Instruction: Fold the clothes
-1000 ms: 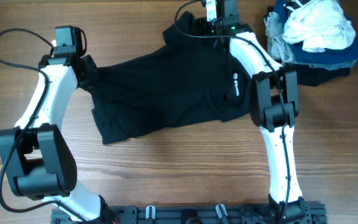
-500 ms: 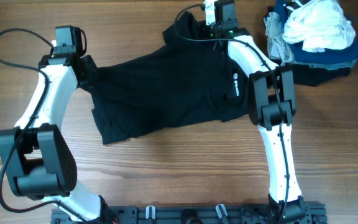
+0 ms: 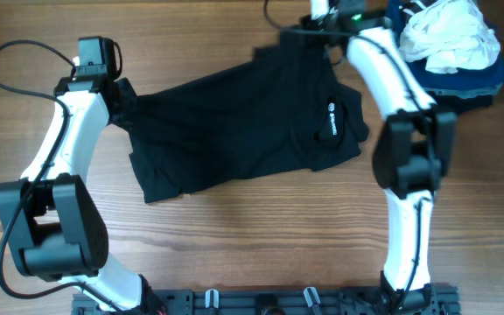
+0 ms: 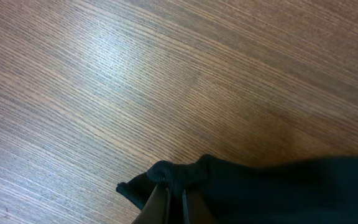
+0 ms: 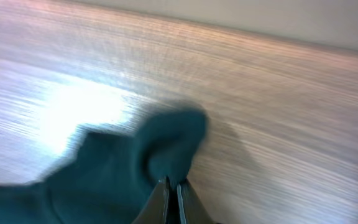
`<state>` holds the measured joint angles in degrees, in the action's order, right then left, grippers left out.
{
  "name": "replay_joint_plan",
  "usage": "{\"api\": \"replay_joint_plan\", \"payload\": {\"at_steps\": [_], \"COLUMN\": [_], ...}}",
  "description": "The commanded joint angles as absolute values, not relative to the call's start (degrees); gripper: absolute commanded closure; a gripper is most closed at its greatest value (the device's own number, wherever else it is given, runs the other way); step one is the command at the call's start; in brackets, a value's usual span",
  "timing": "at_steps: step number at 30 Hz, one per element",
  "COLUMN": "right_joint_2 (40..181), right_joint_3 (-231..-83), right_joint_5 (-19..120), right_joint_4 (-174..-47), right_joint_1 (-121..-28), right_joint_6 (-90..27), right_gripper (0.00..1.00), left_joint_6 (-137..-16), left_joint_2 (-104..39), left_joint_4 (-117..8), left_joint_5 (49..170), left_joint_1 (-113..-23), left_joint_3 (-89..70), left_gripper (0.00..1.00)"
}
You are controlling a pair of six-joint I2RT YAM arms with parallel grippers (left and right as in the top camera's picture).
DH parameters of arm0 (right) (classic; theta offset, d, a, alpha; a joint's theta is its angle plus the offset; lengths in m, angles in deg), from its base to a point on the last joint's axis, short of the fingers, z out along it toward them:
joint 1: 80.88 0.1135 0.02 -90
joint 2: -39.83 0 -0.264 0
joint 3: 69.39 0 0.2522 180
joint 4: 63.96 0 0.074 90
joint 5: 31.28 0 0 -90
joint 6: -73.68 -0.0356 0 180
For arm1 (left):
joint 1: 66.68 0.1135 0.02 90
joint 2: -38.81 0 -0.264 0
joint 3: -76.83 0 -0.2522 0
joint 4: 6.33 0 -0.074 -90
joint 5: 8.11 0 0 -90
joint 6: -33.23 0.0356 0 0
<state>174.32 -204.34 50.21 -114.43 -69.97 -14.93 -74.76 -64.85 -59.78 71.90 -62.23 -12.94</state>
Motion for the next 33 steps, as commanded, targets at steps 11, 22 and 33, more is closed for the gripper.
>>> {"api": "replay_joint_plan", "payload": {"at_steps": [11, 22, 33], "right_joint_2": [169.8, 169.8, 169.4], "right_joint_3": [-200.2, -199.3, -196.6], "right_joint_5": [49.7, 45.6, 47.1], "right_joint_4": [-132.9, -140.0, -147.3], "right_joint_1": [-71.2, -72.1, -73.6], "right_joint_6": [-13.5, -13.4, -13.6], "right_gripper": [0.96, 0.96, 0.32], "left_joint_6": [-75.1, -70.7, -70.7], "left_joint_2": [-63.7, -63.7, -63.7], "left_joint_4": [-60.3, -61.7, -61.8], "left_joint_5": [71.3, 70.3, 70.5], "left_joint_1": [-62.3, -62.3, -62.3], "left_joint_3": [-12.9, -12.9, -12.9], "left_gripper": [0.96, 0.96, 0.96]}}
